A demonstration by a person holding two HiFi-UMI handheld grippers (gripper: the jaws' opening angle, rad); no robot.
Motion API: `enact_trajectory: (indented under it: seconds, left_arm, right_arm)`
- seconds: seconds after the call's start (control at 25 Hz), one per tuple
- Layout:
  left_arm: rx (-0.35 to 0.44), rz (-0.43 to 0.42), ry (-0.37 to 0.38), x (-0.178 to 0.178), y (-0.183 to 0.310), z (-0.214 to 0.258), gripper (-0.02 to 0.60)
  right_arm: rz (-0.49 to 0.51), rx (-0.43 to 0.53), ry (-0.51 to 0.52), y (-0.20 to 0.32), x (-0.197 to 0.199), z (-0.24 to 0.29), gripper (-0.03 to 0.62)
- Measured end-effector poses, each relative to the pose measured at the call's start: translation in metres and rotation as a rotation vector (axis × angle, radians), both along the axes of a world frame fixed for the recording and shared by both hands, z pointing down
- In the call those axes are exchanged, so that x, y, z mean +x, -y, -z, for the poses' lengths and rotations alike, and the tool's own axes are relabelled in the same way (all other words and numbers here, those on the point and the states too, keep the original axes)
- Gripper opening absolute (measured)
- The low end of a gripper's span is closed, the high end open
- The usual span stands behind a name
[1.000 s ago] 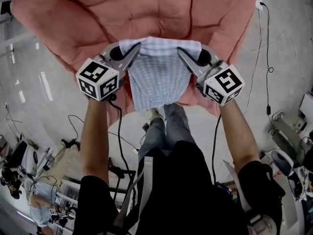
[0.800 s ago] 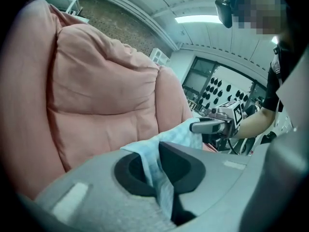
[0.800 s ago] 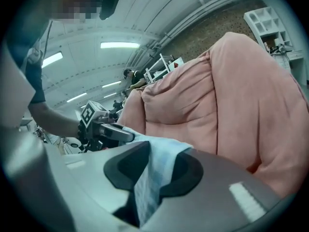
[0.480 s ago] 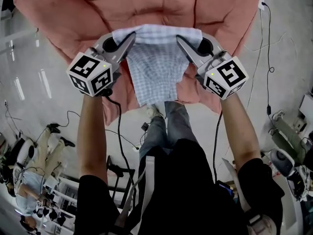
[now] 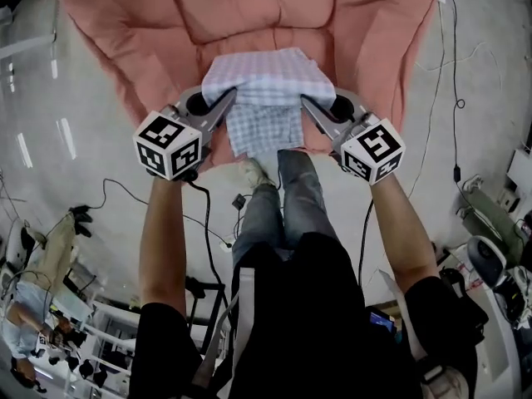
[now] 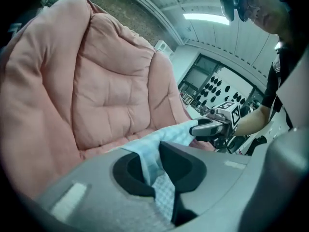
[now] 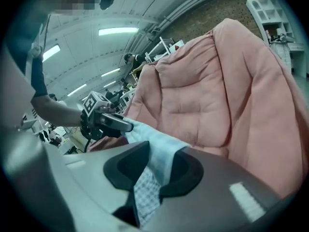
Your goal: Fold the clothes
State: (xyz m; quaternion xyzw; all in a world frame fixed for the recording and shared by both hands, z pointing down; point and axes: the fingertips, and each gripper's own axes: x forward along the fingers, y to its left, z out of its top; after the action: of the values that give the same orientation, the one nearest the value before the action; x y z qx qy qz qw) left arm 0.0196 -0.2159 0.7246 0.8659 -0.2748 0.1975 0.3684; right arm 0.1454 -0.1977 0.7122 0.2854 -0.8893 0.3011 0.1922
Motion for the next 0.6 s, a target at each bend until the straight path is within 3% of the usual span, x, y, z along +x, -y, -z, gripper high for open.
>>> enact_trajectory:
  seconds: [0.28,0.44,0.6]
  left_arm:
    - [-0.076,-0.072,0.113,0.006,-0.105,-0.045,0.049]
    - [-0.149,-0.008,0.12,0.009,-0.139,-0.072,0.058]
    - [-0.222,0.032,0.182,0.006,-0.173,-0.109,0.098]
  right_arm:
    - [-0.011,-0.091,-0.046,-0.094,0.003,-0.05,0.084]
    - [-0.041,-0.131,-0.085,-0.125,0.011,-0.079,0.094]
    - [-0.034,-0.169,-0.145,-0.153,0.016,-0.112,0.107]
